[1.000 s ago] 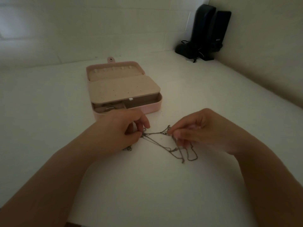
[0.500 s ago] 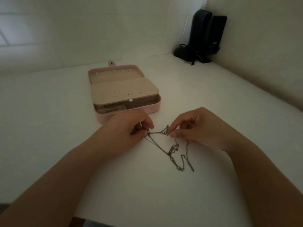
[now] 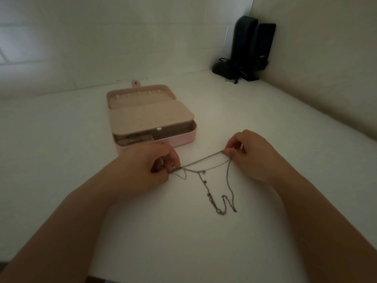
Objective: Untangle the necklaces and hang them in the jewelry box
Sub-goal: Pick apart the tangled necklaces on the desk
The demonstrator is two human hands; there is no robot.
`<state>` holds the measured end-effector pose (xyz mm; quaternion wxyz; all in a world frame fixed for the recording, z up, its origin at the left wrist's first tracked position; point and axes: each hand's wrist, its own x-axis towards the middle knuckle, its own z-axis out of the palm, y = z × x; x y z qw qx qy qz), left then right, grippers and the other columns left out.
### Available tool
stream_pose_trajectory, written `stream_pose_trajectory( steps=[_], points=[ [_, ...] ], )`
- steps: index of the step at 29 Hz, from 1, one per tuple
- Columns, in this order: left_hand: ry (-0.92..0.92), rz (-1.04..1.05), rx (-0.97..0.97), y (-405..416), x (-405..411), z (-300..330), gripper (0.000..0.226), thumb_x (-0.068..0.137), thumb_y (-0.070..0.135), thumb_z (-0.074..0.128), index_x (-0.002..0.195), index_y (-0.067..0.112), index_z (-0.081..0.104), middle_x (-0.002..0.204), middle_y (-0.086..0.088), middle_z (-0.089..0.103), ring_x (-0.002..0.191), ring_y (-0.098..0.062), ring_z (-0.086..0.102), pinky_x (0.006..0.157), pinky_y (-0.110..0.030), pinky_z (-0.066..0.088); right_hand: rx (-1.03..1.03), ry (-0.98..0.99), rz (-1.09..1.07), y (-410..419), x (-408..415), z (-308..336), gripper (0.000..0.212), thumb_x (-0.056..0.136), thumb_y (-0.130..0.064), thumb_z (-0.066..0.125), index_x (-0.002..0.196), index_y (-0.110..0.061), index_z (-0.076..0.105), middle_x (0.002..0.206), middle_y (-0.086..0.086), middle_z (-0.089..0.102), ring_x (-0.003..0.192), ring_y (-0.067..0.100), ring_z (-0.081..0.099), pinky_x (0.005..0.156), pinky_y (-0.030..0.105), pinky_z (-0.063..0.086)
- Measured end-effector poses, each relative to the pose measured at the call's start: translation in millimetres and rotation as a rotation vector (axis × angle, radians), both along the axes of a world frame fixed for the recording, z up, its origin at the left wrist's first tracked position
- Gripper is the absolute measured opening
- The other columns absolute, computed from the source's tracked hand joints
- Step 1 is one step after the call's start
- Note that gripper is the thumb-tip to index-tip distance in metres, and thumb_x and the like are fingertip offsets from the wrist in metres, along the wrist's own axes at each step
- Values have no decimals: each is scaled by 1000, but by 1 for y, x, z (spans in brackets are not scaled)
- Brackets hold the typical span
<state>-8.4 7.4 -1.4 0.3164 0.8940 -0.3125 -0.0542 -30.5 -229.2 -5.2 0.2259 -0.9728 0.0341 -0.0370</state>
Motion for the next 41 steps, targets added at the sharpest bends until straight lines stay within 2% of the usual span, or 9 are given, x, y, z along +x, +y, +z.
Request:
stream_pose_trajectory(
  steps=[9, 12, 15, 18, 21, 29, 32, 35, 41],
  points=[
    [28, 8, 8, 3, 1, 0, 32, 79, 1, 52, 77, 33, 56, 66, 12, 58, 50, -1, 54, 48, -11, 42, 134, -6, -149, -12, 0, 1, 11, 90, -23, 56, 98, -19, 61, 87, -3, 55, 69, 5, 48, 54, 15, 36],
    [-13, 14, -34, 1, -1, 0, 29, 81, 5, 54, 80, 34, 56, 67, 21, 60, 53, 0, 54, 49, -10, 41, 464, -1, -103, -11, -4, 8, 9, 85, -23, 63, 94, -22, 66, 71, -5, 59, 58, 3, 51, 51, 9, 39],
    [-92, -50, -56, -7, -4, -3, 15, 81, 25, 57, 87, 38, 58, 77, 27, 58, 74, 3, 53, 65, -5, 40, 717, -2, -8, -7, -7, 13, 10, 84, -18, 63, 90, -23, 69, 61, -8, 62, 57, 1, 56, 56, 12, 44],
    [-183, -236, 67, -15, -3, -11, 30, 80, 45, 48, 107, 36, 60, 105, 21, 56, 99, 3, 47, 86, -8, 35, 865, -4, 30, -4, -6, 13, 13, 86, -13, 59, 90, -21, 68, 62, -8, 65, 62, 6, 60, 59, 17, 47],
    [-251, -344, 81, -19, -1, -13, 25, 80, 43, 52, 96, 31, 67, 104, 13, 64, 97, -1, 49, 90, -21, 36, 888, -62, 1, -4, -6, 13, 19, 88, -5, 55, 90, -19, 67, 69, -2, 64, 59, 4, 60, 57, 15, 48],
    [175, -380, -102, -10, -11, 4, 17, 72, 44, 63, 84, 34, 68, 69, 11, 70, 64, -4, 64, 62, -18, 50, 828, -141, -95, -2, -3, 10, 35, 87, 7, 49, 91, -24, 66, 80, -2, 62, 63, 2, 60, 59, 12, 48],
    [132, -207, -235, -13, -8, 3, 4, 77, 31, 68, 79, 35, 67, 75, 11, 70, 71, -4, 65, 64, -10, 48, 869, -99, -10, 3, -5, 12, 34, 84, 7, 52, 94, -23, 66, 80, 0, 64, 73, 7, 60, 65, 15, 48],
    [21, 7, -230, -18, -6, -3, 21, 80, 21, 66, 85, 40, 61, 82, 20, 63, 84, 5, 56, 70, -5, 44, 973, -80, 81, 7, -6, 12, 31, 85, 6, 53, 96, -19, 66, 79, 1, 64, 78, 11, 62, 73, 20, 49],
    [157, -52, -257, -34, -3, -3, 35, 85, 30, 59, 114, 45, 48, 95, 32, 60, 93, 25, 48, 79, 2, 35, 1251, -32, 237, 13, -7, 12, 28, 75, -4, 59, 101, -11, 64, 73, -2, 66, 73, 12, 64, 74, 24, 54]
  ],
)
